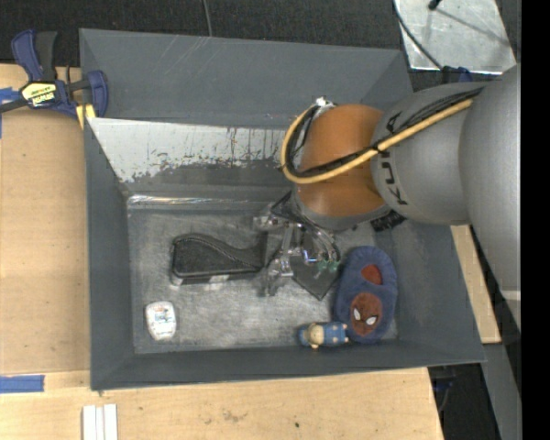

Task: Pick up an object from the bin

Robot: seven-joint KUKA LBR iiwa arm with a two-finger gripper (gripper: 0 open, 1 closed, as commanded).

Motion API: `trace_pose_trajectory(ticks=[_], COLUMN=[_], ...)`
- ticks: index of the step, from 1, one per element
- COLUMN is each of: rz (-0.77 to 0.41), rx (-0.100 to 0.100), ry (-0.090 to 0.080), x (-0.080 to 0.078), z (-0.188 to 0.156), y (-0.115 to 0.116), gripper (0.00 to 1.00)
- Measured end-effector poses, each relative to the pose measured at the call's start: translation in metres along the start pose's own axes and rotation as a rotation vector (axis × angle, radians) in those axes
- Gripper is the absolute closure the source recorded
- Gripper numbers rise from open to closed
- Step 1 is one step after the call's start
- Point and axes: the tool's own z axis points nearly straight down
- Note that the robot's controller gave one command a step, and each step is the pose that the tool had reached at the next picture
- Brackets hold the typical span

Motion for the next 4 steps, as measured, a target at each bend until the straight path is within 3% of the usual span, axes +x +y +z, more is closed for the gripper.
trace_pose_trajectory(ticks=[1,2,3,4], rz=[-0.099,0.058,0.057,0.08], rx=[-0.002,0.001,-0.001,-0.001], ry=[0.009,0.027,0.017,0.009], x=[0.032,-0.034,-0.036,0.021], z=[-0.031,0.004,0.003,-0.093], y=[0.056,0.04,0.041,0.05], gripper=[0.0,0.0,1.0,1.0])
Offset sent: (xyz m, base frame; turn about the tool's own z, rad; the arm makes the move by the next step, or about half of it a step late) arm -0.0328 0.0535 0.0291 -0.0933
